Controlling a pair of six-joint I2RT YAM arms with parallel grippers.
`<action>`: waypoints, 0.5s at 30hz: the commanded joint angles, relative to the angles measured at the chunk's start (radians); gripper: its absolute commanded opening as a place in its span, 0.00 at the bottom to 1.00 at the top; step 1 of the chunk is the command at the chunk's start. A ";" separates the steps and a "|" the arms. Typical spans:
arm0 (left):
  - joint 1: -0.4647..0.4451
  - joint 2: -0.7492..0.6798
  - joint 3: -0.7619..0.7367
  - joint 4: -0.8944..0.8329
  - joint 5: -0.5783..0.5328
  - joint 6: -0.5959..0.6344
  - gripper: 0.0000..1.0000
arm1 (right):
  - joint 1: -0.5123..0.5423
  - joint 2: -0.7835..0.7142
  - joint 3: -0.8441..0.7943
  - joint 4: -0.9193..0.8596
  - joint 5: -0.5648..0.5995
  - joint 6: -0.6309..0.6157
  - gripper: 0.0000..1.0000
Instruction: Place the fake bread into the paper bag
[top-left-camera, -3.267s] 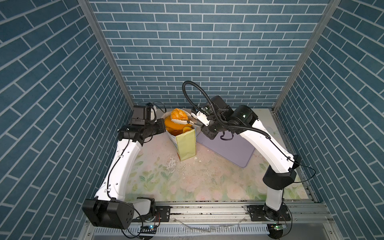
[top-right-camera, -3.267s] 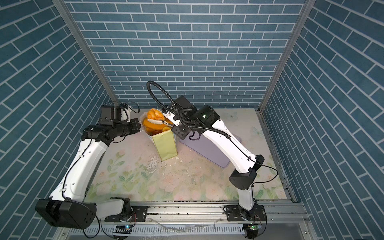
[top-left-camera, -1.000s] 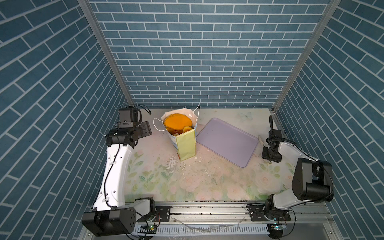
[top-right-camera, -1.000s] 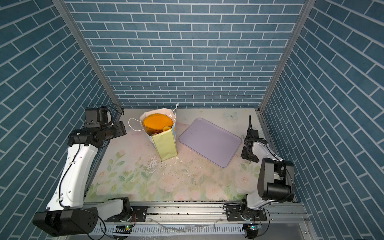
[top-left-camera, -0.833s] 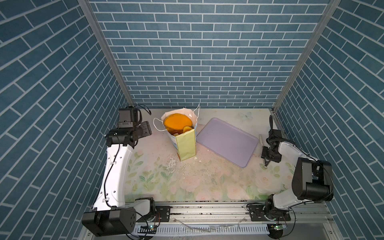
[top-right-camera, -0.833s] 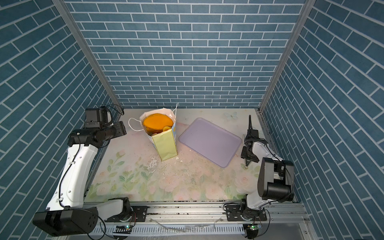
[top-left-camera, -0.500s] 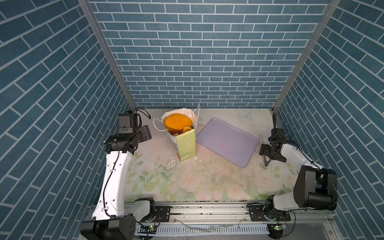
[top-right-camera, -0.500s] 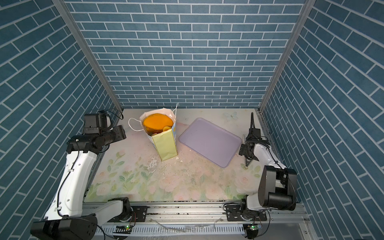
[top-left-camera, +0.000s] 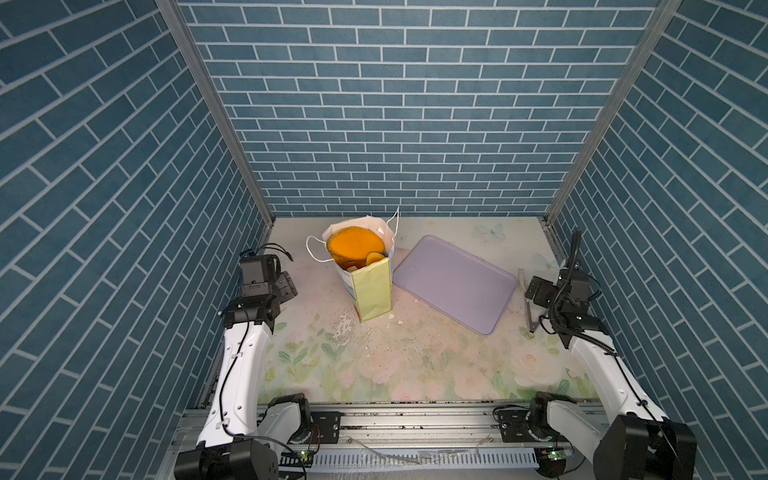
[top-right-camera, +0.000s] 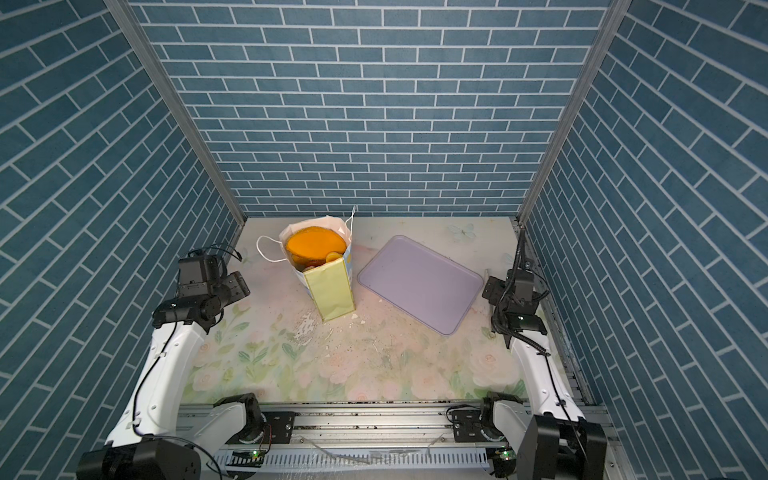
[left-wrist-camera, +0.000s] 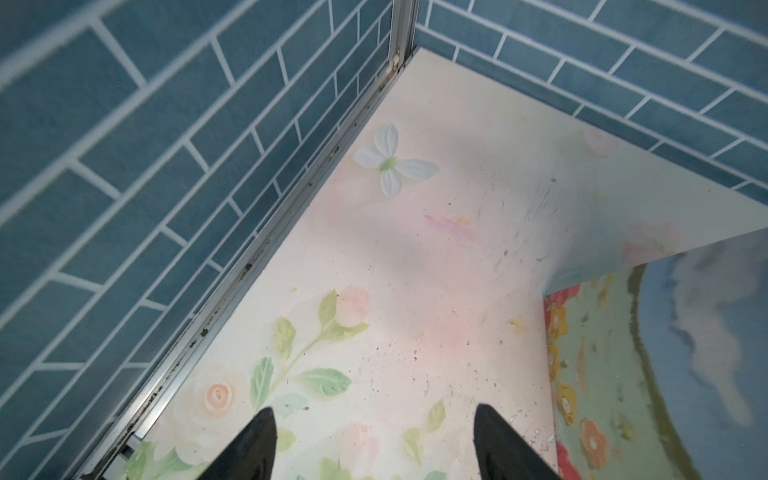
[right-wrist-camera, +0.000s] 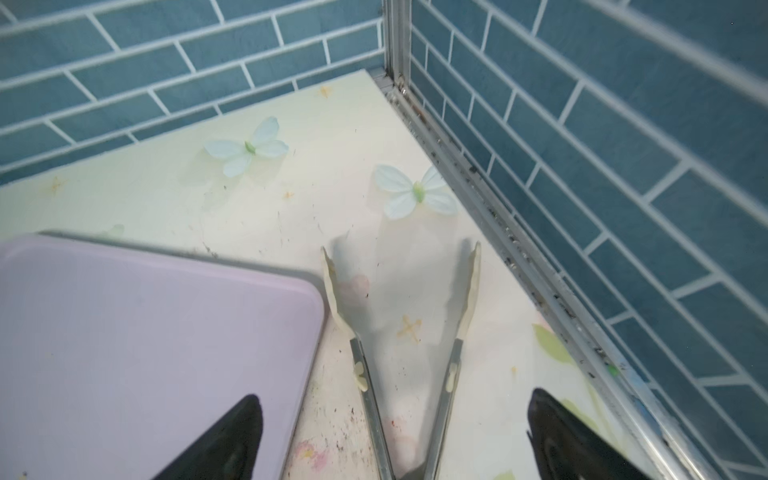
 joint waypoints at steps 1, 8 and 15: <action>-0.007 0.013 -0.093 0.207 -0.024 -0.010 0.77 | 0.024 0.090 -0.071 0.292 -0.036 -0.053 0.99; -0.167 -0.005 -0.398 0.724 -0.139 0.144 1.00 | 0.044 0.278 -0.208 0.719 -0.095 -0.146 0.99; -0.218 0.203 -0.542 1.179 -0.161 0.301 1.00 | 0.034 0.506 -0.246 1.051 -0.220 -0.230 0.99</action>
